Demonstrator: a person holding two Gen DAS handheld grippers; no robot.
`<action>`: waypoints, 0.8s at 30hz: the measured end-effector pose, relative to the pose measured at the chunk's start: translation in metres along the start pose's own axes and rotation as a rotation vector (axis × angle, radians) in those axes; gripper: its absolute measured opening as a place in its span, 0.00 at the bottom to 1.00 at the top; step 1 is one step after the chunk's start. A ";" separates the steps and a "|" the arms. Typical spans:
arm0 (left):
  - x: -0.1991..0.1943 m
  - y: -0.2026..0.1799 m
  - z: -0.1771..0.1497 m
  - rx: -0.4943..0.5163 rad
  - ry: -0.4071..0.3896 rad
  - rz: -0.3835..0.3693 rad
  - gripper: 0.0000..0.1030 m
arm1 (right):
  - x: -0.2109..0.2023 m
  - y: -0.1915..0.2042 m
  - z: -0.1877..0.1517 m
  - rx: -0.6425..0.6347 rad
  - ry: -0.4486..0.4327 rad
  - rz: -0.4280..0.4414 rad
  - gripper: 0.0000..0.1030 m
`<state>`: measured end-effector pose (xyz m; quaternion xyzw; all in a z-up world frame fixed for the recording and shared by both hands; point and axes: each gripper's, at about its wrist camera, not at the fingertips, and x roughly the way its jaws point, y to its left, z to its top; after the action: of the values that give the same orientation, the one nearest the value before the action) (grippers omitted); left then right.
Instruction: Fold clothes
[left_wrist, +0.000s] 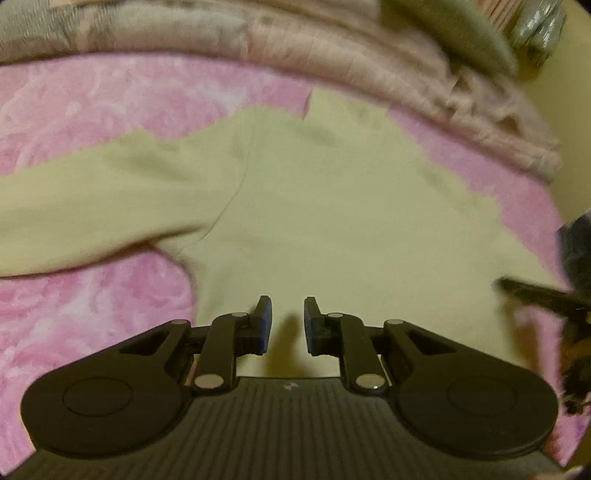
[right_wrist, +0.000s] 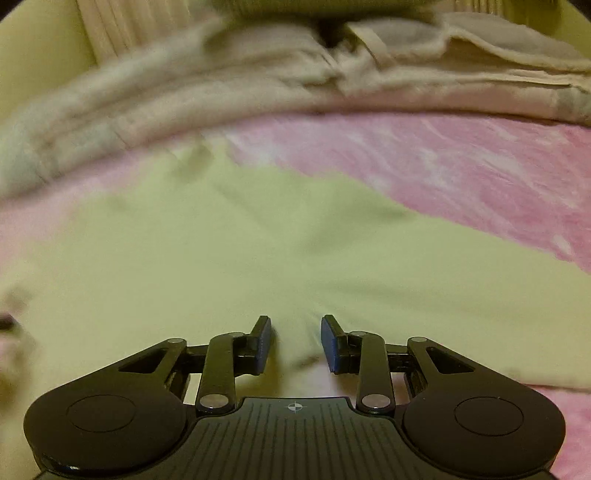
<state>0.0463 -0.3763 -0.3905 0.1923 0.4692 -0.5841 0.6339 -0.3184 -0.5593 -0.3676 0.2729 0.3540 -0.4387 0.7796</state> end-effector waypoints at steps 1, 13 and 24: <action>0.004 0.005 0.000 0.005 0.017 0.009 0.10 | -0.003 -0.010 -0.002 0.021 -0.004 0.012 0.27; 0.058 0.001 0.089 0.099 -0.044 -0.041 0.10 | 0.025 0.000 0.080 0.102 -0.029 0.173 0.28; 0.067 0.034 0.140 -0.099 -0.244 0.006 0.07 | 0.059 -0.055 0.108 0.202 -0.137 -0.040 0.28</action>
<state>0.1217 -0.5161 -0.3875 0.0897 0.4160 -0.5774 0.6968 -0.3111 -0.6938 -0.3557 0.3123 0.2595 -0.5051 0.7616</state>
